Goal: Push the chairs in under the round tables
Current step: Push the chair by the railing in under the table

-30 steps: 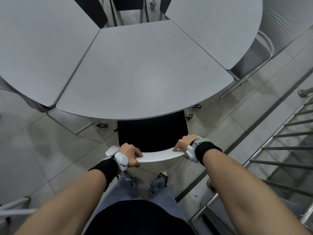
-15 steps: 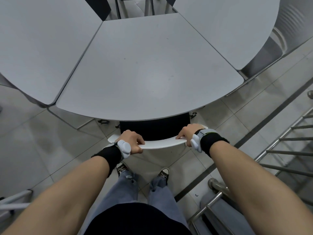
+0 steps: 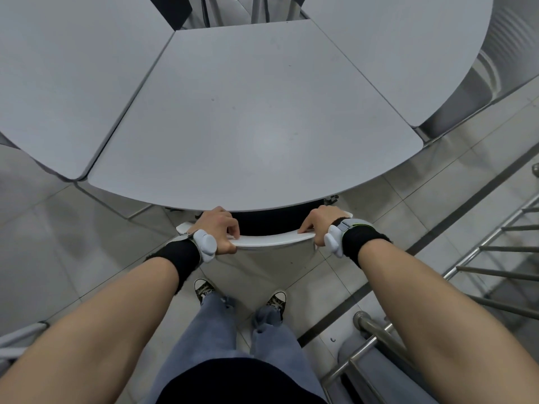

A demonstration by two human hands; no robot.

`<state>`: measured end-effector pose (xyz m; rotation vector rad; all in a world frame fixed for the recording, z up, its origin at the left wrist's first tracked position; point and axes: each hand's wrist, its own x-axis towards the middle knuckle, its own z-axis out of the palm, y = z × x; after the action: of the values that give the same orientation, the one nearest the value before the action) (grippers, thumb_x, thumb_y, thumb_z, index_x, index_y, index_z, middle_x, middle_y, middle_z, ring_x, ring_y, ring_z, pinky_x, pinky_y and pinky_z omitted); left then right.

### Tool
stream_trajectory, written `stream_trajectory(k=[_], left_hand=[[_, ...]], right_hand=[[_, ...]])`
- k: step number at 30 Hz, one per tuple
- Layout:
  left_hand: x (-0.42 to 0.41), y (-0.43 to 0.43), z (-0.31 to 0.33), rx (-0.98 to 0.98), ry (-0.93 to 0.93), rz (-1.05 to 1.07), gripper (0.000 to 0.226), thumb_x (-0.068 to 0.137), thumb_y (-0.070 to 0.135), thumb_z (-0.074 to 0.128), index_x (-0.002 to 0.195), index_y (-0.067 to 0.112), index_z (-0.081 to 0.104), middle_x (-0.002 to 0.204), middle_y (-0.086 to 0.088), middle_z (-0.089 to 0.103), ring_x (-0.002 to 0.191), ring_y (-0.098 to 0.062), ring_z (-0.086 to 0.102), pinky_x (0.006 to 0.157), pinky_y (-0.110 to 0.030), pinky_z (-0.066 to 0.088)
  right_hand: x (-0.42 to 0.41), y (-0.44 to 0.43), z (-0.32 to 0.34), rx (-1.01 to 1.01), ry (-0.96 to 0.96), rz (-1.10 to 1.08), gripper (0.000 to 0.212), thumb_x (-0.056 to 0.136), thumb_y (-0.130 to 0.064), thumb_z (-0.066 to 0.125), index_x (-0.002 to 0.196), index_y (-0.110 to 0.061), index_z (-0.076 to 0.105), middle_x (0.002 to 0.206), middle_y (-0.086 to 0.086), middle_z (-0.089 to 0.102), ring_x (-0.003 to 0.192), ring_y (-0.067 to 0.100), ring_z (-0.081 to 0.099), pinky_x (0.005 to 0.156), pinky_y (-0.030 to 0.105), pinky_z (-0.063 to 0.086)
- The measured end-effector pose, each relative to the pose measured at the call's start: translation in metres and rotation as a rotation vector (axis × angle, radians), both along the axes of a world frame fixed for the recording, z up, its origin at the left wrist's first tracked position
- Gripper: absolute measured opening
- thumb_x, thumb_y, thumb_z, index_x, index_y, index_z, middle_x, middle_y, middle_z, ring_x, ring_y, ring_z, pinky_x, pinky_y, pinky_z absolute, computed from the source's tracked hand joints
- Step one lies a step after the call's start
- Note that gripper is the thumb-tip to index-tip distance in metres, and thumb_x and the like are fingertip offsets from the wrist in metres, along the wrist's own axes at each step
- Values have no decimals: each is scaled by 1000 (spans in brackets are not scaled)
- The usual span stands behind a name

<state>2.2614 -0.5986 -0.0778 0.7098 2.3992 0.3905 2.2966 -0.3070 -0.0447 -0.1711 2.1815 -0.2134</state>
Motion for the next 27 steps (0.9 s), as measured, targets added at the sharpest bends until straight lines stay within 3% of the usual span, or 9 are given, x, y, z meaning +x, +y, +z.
stream_trajectory(k=[5, 9, 13, 15, 17, 19, 21, 23, 27], left_hand=[[3, 1, -6, -48, -44, -14, 29, 54, 40, 68, 82, 33, 69, 87, 14, 54, 94, -11, 50, 71, -24, 36], [6, 8, 4, -171, -170, -218, 45, 63, 38, 68, 107, 36, 64, 108, 8, 50, 101, -14, 51, 76, -26, 37], [-8, 59, 36, -494, -356, -553, 62, 69, 31, 77, 125, 24, 50, 120, -2, 53, 104, -21, 57, 69, -21, 37], [-14, 81, 44, -605, -494, -571, 38, 74, 27, 78, 105, 16, 57, 101, -4, 58, 88, -20, 57, 54, -15, 33], [-20, 113, 53, -565, -640, -538, 18, 83, 17, 70, 95, 6, 63, 86, -15, 57, 68, -13, 47, 50, -13, 29], [-31, 132, 61, -400, -694, -429, 34, 87, 13, 61, 111, -12, 61, 90, -24, 64, 67, -10, 55, 62, -16, 41], [-34, 167, 72, -198, -572, -260, 30, 88, 17, 62, 113, 0, 67, 97, -18, 69, 82, -21, 64, 77, -29, 50], [-34, 207, 85, -81, -469, -184, 24, 85, 26, 65, 105, 14, 71, 100, -13, 72, 86, -22, 65, 87, -35, 51], [-36, 295, 99, -104, -290, -226, 29, 85, 35, 61, 113, 28, 66, 120, -1, 65, 115, -22, 55, 99, -30, 42]], right_hand=[[-1, 3, -1, -5, -21, 20, 60, 68, -7, 58, 117, -42, 65, 110, -6, 68, 83, 17, 62, 67, 22, 44], [12, 1, 4, 7, -89, 28, 62, 69, -9, 61, 122, -41, 60, 114, -7, 68, 76, 12, 56, 64, 22, 43], [28, 17, 26, -21, -79, -120, 53, 76, -26, 65, 127, -39, 57, 124, -5, 64, 100, 18, 62, 80, 28, 48], [22, 32, 40, -65, -57, -189, 51, 79, -36, 64, 129, -36, 56, 130, -5, 61, 112, 19, 59, 84, 26, 43], [25, 63, 63, -63, -11, -292, 48, 83, -42, 59, 130, -35, 56, 132, -6, 60, 116, 18, 57, 89, 26, 42], [20, 84, 77, -62, 46, -353, 46, 85, -43, 58, 129, -31, 57, 131, -5, 61, 116, 18, 58, 96, 29, 44], [24, 112, 91, -52, 110, -435, 43, 86, -43, 58, 126, -29, 60, 128, -5, 63, 116, 18, 58, 99, 32, 44], [27, 143, 100, -28, 177, -482, 42, 87, -44, 58, 125, -29, 61, 127, -6, 63, 118, 18, 56, 101, 34, 43], [38, 206, 108, -13, 267, -545, 39, 88, -43, 56, 124, -28, 63, 127, -4, 63, 117, 20, 56, 99, 31, 43]])
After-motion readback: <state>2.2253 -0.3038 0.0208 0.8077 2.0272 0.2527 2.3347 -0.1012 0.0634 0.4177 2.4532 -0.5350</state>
